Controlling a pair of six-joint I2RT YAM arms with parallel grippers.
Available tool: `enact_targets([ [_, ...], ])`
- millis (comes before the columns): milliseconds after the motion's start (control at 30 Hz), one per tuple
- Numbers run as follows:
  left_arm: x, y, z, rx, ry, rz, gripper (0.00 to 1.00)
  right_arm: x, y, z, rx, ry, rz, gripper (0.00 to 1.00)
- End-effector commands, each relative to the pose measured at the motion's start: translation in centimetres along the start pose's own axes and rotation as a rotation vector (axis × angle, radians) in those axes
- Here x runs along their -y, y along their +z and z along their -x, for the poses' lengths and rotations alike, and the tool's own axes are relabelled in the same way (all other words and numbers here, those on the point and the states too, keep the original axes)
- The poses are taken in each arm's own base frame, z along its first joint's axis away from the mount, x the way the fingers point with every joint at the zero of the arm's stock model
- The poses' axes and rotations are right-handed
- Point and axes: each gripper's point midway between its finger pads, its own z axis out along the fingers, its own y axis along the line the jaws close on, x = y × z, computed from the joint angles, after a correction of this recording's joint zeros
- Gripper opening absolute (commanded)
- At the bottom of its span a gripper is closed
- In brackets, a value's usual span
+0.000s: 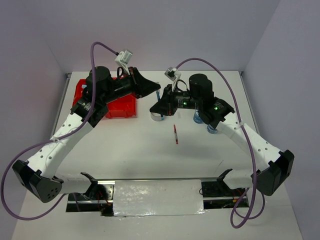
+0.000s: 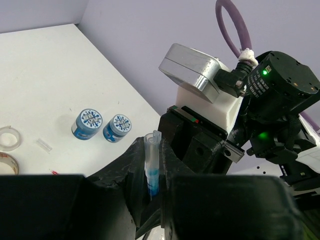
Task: Sort the stationery into containers
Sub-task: Close the pen cap on the pen.
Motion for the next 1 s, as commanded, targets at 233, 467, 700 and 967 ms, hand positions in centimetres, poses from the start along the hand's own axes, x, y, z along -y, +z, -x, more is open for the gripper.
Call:
enact_targets([
  [233, -0.1, -0.8, -5.5, -0.107, -0.037, -0.026, 0.0, -1.8, -1.2, 7.2, 0.169, -0.11, -0.022, 0.0],
  [467, 0.1, -1.1, -9.6, -0.114, -0.138, -0.071, 0.0, -3.3, -2.9, 12.9, 0.388, -0.181, 0.012, 0.0],
  [700, 1.4, -0.6, -15.3, -0.279, -0.143, -0.112, 0.0, -5.5, -5.6, 18.9, 0.481, -0.308, 0.143, 0.0],
  [967, 2.7, -2.0, -20.7, -0.423, -0.165, -0.158, 0.0, -6.0, -5.5, 21.1, 0.438, -0.362, 0.175, 0.0],
])
